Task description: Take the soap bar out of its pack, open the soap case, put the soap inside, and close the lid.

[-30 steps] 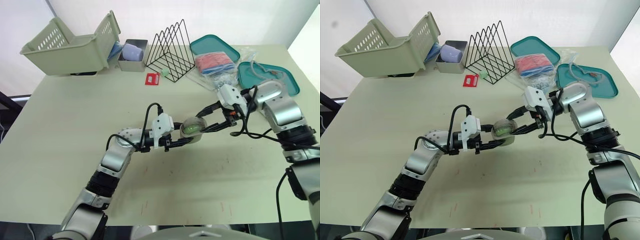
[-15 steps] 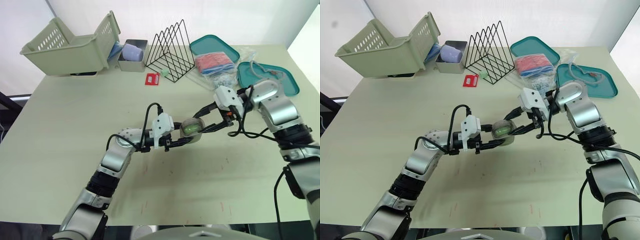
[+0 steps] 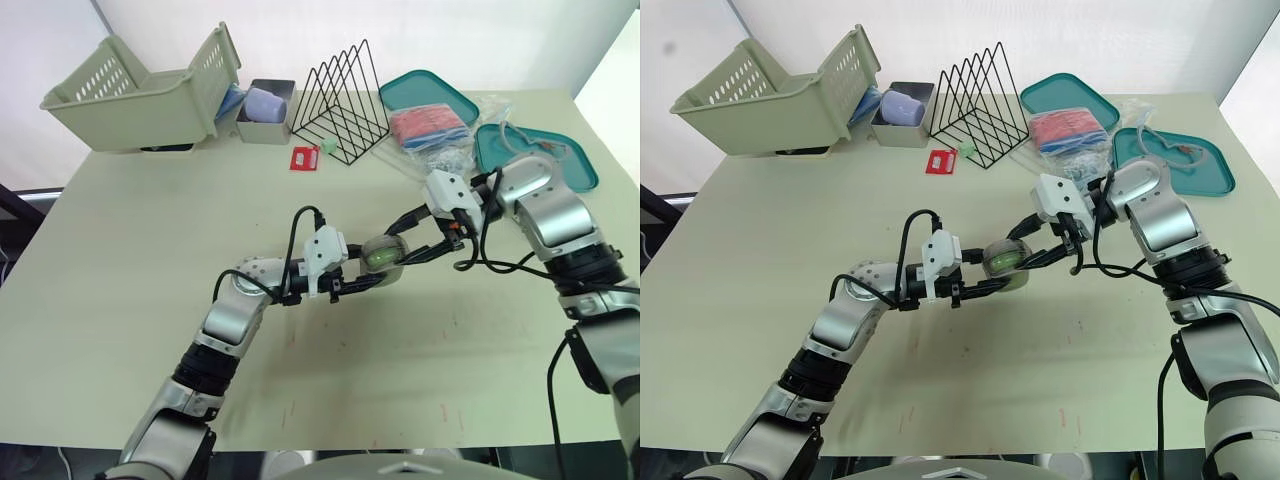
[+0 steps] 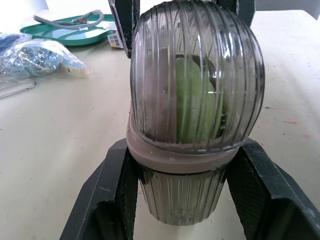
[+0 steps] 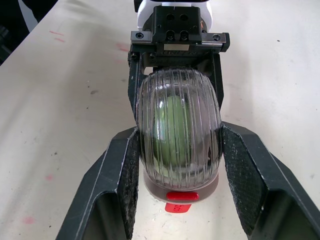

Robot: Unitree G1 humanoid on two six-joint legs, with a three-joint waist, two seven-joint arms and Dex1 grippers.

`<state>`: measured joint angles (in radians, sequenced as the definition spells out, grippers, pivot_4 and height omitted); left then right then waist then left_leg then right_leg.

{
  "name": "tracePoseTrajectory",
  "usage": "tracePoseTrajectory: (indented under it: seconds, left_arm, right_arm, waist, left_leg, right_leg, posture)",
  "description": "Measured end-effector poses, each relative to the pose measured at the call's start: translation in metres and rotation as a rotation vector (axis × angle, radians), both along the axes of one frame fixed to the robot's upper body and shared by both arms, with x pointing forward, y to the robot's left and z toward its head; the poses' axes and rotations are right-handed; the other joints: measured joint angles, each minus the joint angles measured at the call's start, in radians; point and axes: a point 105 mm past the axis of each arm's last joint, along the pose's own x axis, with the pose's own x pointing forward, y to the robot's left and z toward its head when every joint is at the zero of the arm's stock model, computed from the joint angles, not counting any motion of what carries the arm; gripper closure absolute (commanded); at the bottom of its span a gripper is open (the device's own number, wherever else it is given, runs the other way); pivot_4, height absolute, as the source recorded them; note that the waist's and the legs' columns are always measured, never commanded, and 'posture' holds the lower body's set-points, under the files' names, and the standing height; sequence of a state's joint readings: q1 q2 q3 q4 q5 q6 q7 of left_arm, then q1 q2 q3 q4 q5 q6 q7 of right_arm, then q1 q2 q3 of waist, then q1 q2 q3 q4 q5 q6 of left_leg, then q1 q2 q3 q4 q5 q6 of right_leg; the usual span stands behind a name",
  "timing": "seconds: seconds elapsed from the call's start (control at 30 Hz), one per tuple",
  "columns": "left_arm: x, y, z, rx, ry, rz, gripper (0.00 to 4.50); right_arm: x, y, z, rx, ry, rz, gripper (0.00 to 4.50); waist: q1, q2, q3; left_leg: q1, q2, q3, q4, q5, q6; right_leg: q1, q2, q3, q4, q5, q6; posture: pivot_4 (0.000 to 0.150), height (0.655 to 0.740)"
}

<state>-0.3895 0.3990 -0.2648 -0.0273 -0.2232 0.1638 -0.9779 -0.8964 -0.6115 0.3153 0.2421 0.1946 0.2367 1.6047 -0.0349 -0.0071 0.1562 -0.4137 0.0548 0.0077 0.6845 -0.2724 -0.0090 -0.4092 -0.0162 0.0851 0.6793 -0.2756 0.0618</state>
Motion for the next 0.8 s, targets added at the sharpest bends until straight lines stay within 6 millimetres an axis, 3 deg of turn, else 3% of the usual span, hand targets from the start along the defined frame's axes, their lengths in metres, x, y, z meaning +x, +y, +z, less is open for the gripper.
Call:
tracePoseTrajectory:
  seconds: [0.43,0.8]
  left_arm:
    - [-0.001,-0.001,0.001,-0.001,-0.004,-0.005,2.50]
    - [-0.001,-0.001,0.001,-0.001,-0.004,-0.006,2.50]
  right_arm:
    - [-0.007,0.000,0.014,-0.011,0.063,-0.016,2.65]
    - [-0.004,0.002,0.012,-0.007,0.043,-0.023,2.65]
  waist:
    - [0.000,0.000,0.000]
    - [0.000,0.000,0.000]
  left_leg:
    - [-0.001,0.000,0.000,0.000,0.000,0.000]
    - [-0.001,0.000,0.000,0.000,0.000,0.000]
  right_leg:
    - [-0.001,0.000,0.000,0.000,0.000,0.000]
    - [-0.001,0.000,0.000,-0.001,0.000,0.000]
  posture:
    - [0.150,0.7400]
    - [0.150,0.7400]
